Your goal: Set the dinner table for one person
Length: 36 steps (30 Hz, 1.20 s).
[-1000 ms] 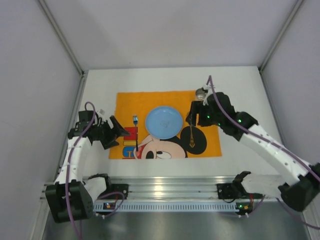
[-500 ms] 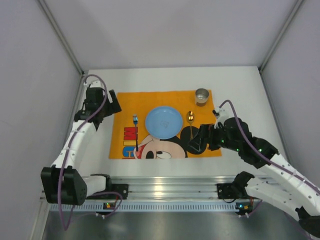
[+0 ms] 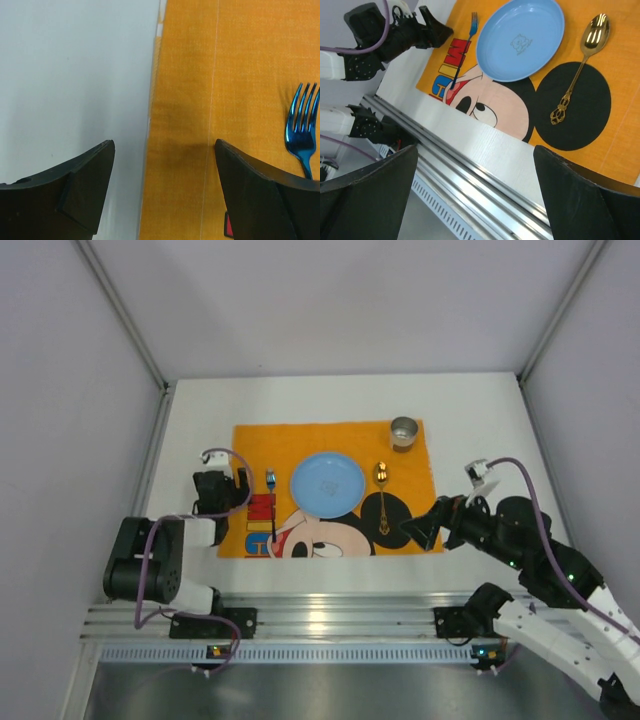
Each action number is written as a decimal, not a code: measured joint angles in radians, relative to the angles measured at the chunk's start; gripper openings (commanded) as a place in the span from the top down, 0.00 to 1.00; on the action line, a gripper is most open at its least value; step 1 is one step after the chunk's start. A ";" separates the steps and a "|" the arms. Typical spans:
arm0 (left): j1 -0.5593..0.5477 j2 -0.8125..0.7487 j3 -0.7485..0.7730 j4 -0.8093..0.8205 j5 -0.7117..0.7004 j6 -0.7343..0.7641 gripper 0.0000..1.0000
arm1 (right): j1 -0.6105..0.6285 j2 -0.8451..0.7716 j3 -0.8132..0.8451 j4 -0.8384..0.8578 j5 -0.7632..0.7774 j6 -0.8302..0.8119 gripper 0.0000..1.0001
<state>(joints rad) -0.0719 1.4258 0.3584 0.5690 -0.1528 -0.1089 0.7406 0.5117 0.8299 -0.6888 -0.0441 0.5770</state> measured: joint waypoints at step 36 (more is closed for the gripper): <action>0.035 0.154 -0.061 0.456 0.018 0.057 0.01 | -0.080 0.523 0.365 0.090 0.263 -0.147 0.00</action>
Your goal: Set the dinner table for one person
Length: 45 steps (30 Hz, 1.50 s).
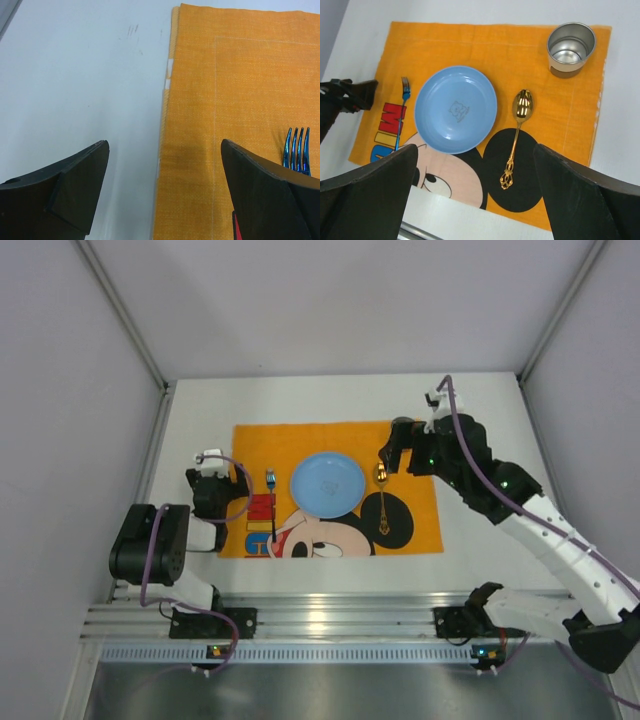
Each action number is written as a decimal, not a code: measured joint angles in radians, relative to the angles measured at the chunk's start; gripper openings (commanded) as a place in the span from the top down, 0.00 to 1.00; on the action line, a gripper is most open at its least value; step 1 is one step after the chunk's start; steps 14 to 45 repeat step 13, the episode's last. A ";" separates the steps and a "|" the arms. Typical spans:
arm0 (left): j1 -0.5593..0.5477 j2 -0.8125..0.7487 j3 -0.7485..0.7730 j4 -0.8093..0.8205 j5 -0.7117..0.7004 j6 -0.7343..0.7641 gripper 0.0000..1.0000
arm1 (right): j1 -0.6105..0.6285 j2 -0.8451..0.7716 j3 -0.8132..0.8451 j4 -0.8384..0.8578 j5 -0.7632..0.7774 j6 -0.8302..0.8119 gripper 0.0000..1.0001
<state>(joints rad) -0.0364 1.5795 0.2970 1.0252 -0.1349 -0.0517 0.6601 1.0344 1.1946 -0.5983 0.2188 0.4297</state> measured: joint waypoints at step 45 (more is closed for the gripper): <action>0.000 0.000 0.000 0.000 0.000 0.000 0.01 | -0.067 0.018 0.015 -0.015 0.049 -0.003 0.00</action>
